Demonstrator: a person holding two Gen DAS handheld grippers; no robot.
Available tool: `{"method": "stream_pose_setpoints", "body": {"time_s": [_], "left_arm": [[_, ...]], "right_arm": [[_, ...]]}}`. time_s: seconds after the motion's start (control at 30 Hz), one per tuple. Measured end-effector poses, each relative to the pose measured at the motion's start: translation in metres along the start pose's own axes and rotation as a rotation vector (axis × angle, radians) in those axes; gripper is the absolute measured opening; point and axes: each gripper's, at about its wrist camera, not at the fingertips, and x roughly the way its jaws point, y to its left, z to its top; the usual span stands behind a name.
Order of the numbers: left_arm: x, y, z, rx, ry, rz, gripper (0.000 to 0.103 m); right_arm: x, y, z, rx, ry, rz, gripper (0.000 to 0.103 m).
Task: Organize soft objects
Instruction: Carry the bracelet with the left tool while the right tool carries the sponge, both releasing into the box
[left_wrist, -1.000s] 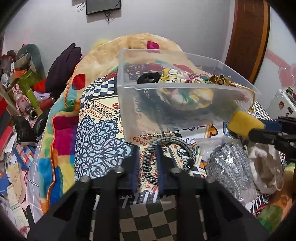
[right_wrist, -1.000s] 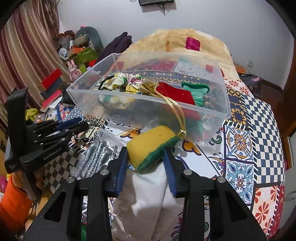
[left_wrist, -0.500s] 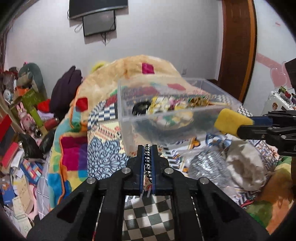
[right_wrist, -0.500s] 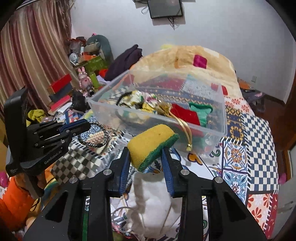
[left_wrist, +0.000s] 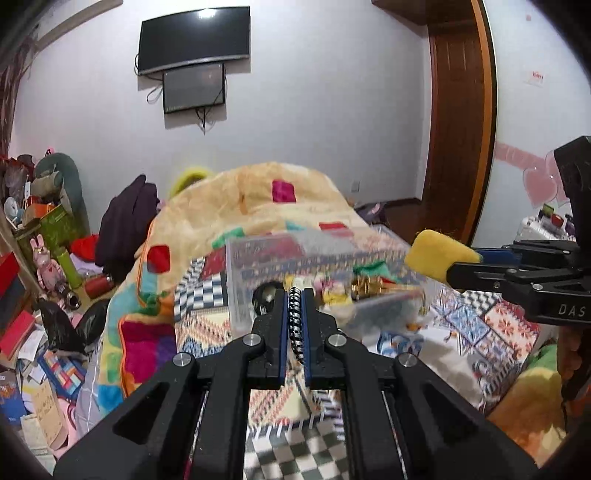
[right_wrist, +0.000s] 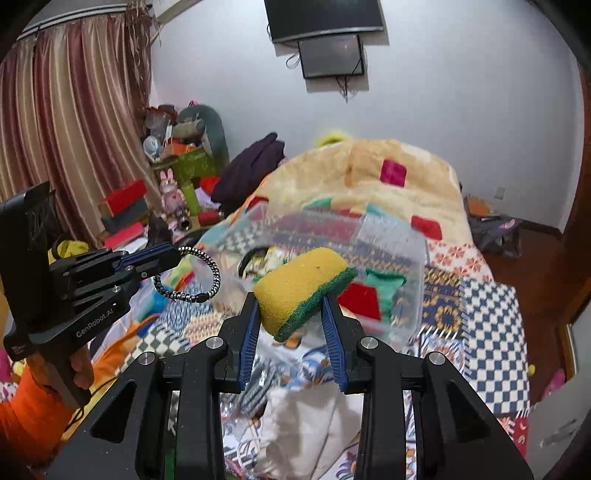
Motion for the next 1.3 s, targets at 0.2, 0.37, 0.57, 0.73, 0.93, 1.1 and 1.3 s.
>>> {"method": "stream_pose_setpoints", "body": {"time_s": [0.2, 0.37, 0.57, 0.73, 0.93, 1.1, 1.3], "left_arm": [[0.009, 0.003, 0.02, -0.017, -0.03, 0.003, 0.006], [0.027, 0.008, 0.029, -0.043, -0.026, 0.0, 0.006], [0.057, 0.011, 0.03, -0.073, 0.004, -0.01, 0.006], [0.085, 0.011, 0.025, -0.087, 0.051, -0.008, 0.006], [0.107, 0.013, 0.015, -0.096, 0.114, 0.005, 0.006], [0.116, 0.014, 0.007, -0.091, 0.153, 0.037, 0.006], [0.113, 0.016, 0.004, -0.086, 0.164, 0.043, 0.011]], "right_arm": [[-0.004, -0.009, 0.012, 0.002, -0.042, -0.043, 0.031], [0.004, -0.019, 0.018, 0.001, -0.043, -0.084, 0.031], [0.031, -0.035, 0.015, 0.037, 0.011, -0.104, 0.031], [0.05, -0.042, 0.013, 0.048, 0.051, -0.129, 0.031], [0.071, -0.053, 0.009, 0.067, 0.106, -0.142, 0.031], [0.082, -0.06, 0.003, 0.095, 0.151, -0.135, 0.032], [0.081, -0.058, 0.001, 0.066, 0.168, -0.151, 0.033]]}}
